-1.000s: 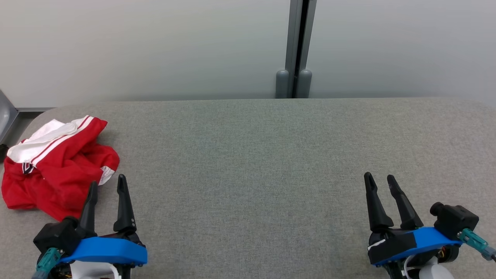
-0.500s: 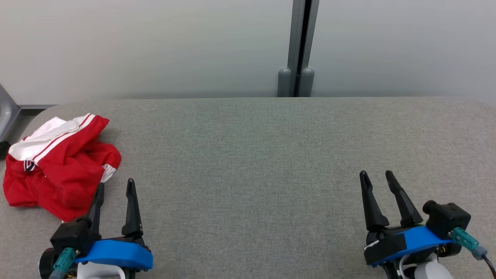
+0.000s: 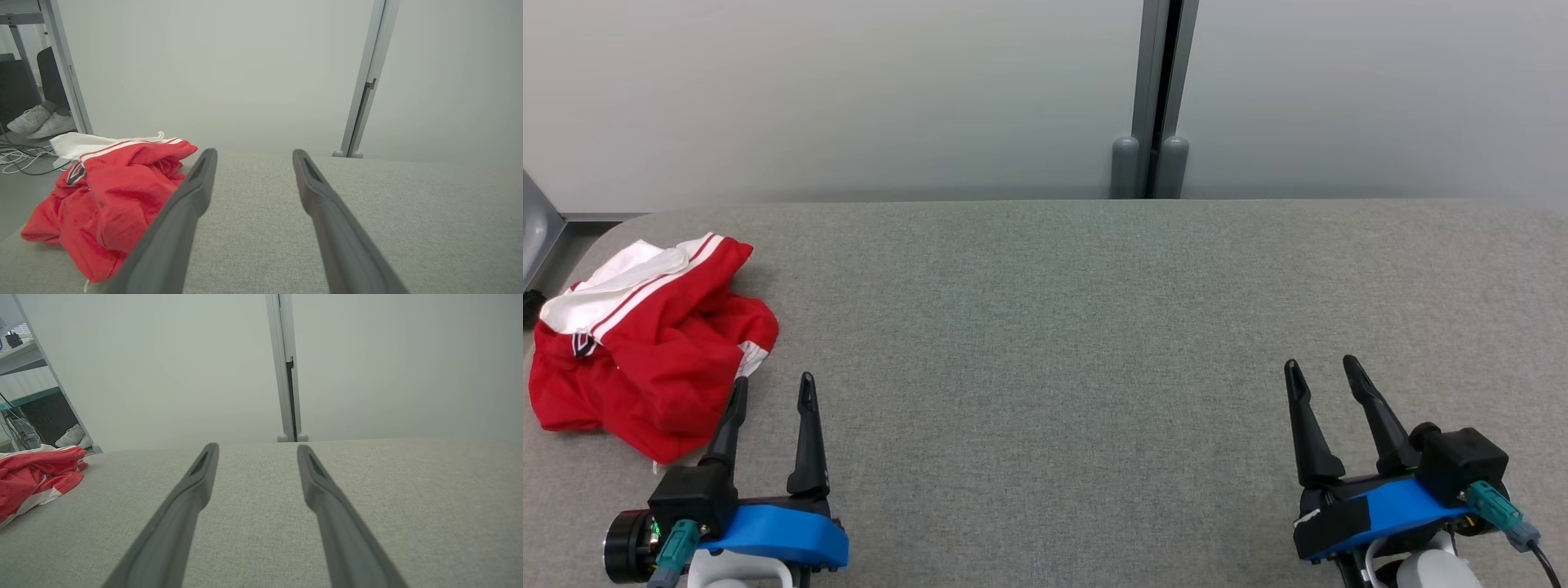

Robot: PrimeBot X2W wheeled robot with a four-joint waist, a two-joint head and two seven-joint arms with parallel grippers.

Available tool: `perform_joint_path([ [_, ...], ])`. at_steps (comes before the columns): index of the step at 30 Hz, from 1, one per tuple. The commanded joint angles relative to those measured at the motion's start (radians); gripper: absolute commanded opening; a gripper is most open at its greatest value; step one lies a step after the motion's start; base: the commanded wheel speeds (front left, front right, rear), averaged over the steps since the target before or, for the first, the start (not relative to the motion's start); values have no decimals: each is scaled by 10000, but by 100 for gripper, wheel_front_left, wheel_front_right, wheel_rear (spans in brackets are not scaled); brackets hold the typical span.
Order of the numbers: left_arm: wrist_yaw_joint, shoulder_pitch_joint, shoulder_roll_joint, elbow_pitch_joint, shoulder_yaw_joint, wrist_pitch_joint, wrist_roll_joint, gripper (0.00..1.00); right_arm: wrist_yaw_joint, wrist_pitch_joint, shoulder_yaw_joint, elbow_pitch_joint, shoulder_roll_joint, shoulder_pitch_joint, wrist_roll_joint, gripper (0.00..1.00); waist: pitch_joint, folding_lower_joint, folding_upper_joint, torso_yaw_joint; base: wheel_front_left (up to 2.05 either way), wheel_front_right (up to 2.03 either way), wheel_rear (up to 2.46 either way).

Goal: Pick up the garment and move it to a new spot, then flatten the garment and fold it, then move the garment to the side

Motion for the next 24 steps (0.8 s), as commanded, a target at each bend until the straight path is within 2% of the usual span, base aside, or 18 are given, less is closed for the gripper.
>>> perform_joint_path([
  [1,51,-131,78,1,42,-103,255,100,20,-109,-44,25,-66,-143,-254,100,3,0,0,9,0,0,0],
  [11,68,-82,71,108,37,-278,898,100,14,-279,-117,141,-69,-85,-914,100,21,0,0,38,0,0,0],
  [24,89,-103,40,282,46,-259,776,100,14,-278,-201,350,-68,-193,-842,100,30,0,0,-15,0,0,0],
])
